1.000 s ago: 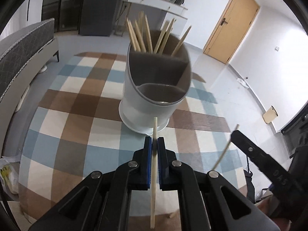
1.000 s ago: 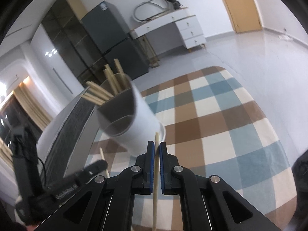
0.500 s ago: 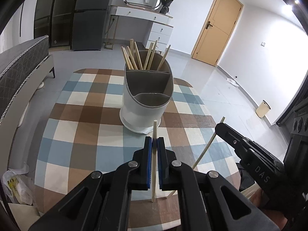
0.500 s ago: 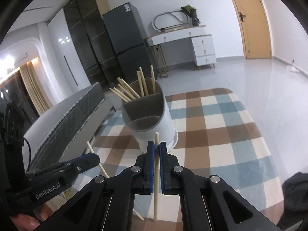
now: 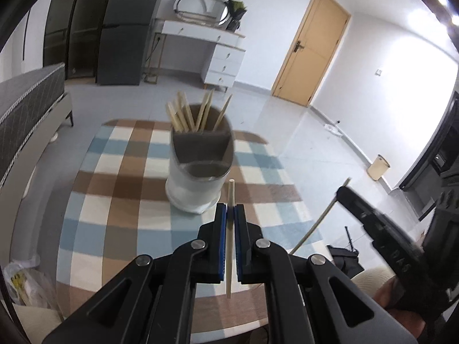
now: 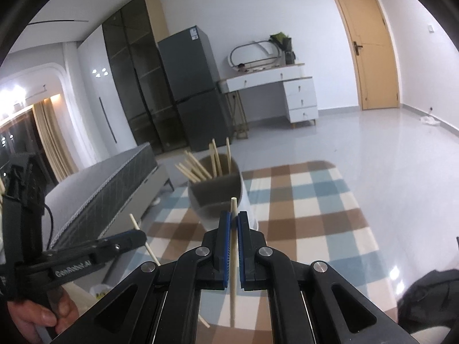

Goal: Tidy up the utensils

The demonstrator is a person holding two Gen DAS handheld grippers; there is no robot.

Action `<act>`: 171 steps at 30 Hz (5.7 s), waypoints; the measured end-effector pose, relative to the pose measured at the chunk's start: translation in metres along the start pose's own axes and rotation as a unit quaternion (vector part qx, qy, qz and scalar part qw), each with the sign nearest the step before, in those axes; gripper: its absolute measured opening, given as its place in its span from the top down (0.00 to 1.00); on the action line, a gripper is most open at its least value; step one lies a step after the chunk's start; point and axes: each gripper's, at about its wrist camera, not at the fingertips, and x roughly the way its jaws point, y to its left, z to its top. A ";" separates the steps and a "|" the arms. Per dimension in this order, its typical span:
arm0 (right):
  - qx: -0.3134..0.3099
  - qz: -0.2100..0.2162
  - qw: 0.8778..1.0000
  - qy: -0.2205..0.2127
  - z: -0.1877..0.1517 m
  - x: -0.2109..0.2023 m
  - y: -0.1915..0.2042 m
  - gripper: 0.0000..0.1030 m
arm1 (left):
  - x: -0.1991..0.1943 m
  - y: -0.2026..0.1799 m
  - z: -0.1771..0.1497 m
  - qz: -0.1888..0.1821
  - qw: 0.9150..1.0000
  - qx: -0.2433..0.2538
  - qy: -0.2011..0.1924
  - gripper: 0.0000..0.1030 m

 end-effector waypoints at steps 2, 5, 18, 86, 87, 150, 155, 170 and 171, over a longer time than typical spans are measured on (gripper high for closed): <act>-0.002 0.002 1.000 -0.005 0.005 -0.001 0.001 0.96 | -0.006 -0.004 0.009 -0.006 1.000 0.004 -0.011 0.99; -0.021 0.007 1.000 -0.008 0.015 -0.001 0.005 0.96 | -0.011 -0.007 0.027 -0.020 1.000 -0.008 -0.019 0.99; -0.090 0.028 0.994 -0.063 0.118 0.003 0.026 0.96 | -0.028 -0.009 0.118 -0.032 0.994 -0.011 -0.099 0.99; -0.106 0.088 0.985 0.101 0.086 0.193 -0.002 0.92 | 0.112 0.040 0.118 0.020 0.999 -0.024 0.038 0.99; -0.100 0.091 0.986 0.099 0.086 0.190 -0.005 0.92 | 0.112 0.039 0.118 0.031 0.998 -0.027 0.044 0.99; -0.080 0.000 0.986 -0.147 0.023 -0.086 0.045 0.00 | -0.094 0.005 0.020 0.158 0.967 0.010 -0.199 0.01; -0.081 -0.006 0.987 -0.140 0.013 -0.076 0.044 0.00 | -0.083 0.010 0.011 0.163 0.967 0.016 -0.196 0.01; -0.070 -0.011 0.991 -0.114 -0.007 -0.046 0.029 0.00 | -0.053 0.016 0.001 0.182 0.967 0.032 -0.175 0.01; -0.070 -0.012 0.991 -0.113 -0.008 -0.044 0.029 0.00 | -0.050 0.016 0.000 0.184 0.967 0.033 -0.173 0.01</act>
